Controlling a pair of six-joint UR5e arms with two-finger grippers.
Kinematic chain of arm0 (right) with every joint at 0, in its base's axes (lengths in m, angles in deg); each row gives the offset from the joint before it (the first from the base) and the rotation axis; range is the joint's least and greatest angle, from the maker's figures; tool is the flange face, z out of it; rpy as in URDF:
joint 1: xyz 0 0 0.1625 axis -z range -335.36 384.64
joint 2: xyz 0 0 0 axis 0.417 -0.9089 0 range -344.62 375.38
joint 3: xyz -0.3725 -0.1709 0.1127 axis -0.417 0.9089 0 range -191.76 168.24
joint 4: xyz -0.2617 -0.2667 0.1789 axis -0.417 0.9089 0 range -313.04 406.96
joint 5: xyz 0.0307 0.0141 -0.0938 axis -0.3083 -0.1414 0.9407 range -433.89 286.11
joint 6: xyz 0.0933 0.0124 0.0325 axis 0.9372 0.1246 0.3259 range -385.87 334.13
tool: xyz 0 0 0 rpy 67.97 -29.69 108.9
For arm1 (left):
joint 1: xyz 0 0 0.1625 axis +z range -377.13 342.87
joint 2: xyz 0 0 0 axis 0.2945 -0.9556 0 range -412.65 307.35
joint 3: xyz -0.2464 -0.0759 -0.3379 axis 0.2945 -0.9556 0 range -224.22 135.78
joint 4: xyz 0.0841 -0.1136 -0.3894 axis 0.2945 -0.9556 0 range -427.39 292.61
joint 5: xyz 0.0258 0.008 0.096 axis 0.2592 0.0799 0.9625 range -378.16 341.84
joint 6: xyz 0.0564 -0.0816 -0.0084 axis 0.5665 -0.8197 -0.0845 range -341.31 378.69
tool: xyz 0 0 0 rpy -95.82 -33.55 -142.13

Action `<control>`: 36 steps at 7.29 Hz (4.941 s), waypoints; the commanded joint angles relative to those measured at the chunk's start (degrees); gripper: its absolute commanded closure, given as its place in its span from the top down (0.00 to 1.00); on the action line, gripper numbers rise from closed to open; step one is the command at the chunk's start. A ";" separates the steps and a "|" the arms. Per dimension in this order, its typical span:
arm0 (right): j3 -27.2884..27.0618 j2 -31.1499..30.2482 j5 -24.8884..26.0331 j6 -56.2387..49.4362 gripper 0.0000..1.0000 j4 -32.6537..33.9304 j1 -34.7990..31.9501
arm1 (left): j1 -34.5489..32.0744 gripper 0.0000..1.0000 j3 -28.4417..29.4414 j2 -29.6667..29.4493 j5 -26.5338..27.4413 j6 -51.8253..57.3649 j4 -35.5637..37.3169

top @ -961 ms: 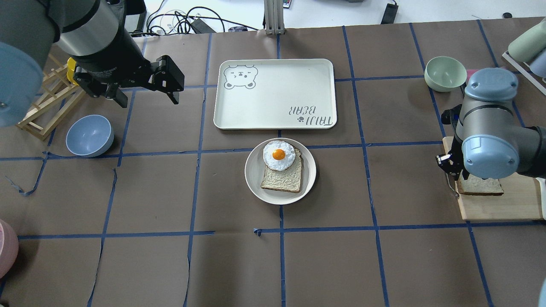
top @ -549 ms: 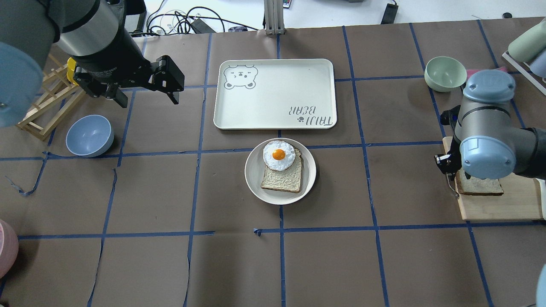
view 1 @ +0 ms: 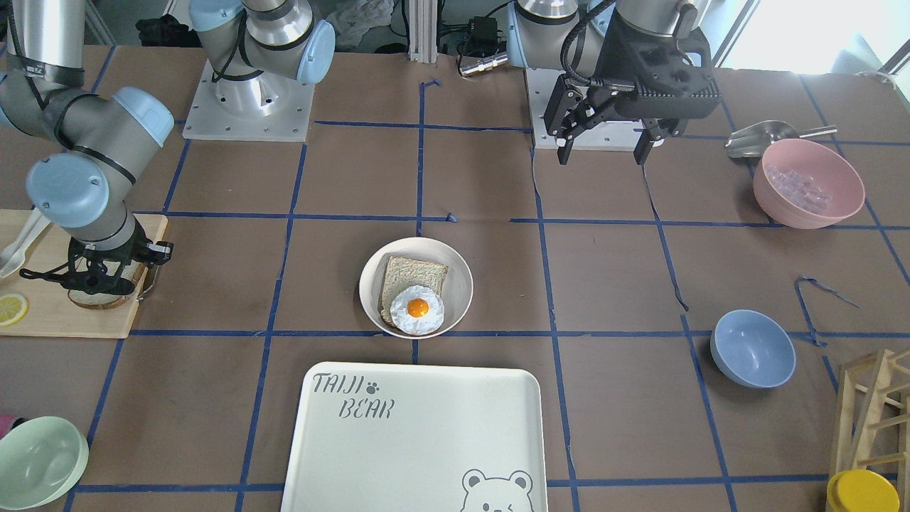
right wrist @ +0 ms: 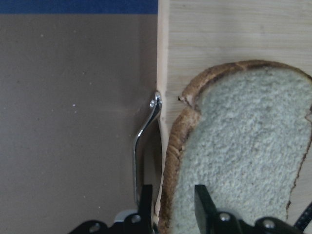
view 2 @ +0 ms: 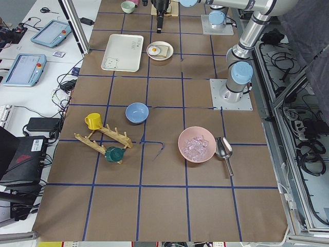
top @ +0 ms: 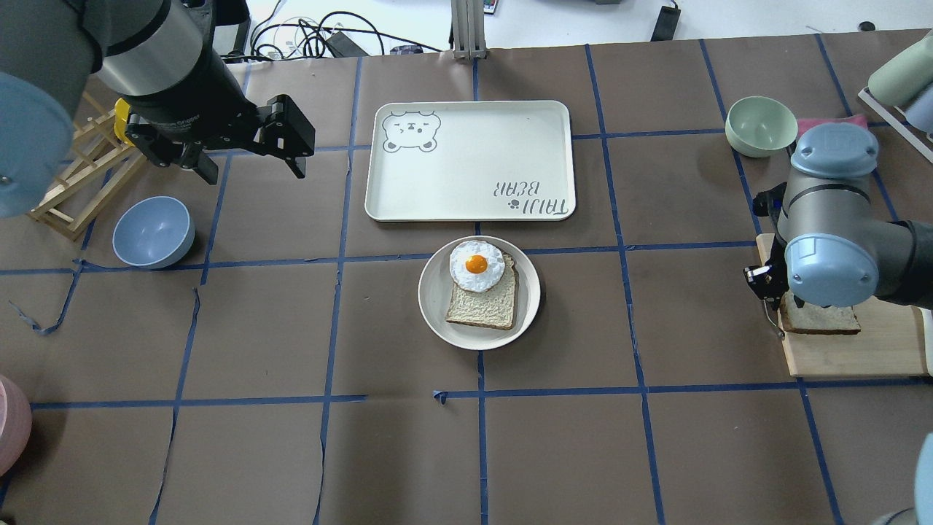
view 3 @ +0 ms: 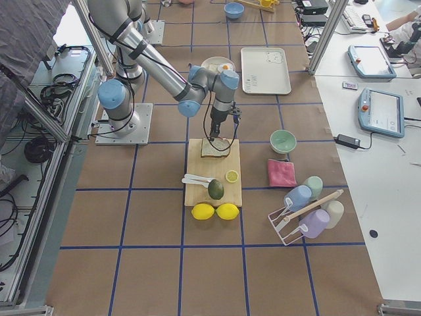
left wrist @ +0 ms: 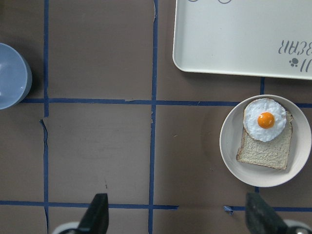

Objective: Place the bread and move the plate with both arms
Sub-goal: 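Lower the right gripper and pinch the bread slice's edge, then lift the bread slice with the right gripper and carry it over the plate, then lower the bread onto the fried egg and open the right gripper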

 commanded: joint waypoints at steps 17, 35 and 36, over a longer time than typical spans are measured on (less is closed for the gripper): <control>6.45 -12.97 2.52 11.68 0.00 -19.55 -11.11 | 0.00 1.00 0.00 0.09 0.07 0.00 -0.09; 28.20 9.61 -12.40 65.78 0.00 -18.38 -50.61 | 0.00 1.00 -0.09 0.09 0.16 0.00 -0.17; 28.37 9.53 -12.42 65.87 0.03 -18.38 -50.61 | 0.00 1.00 -0.09 0.09 0.24 0.26 -0.26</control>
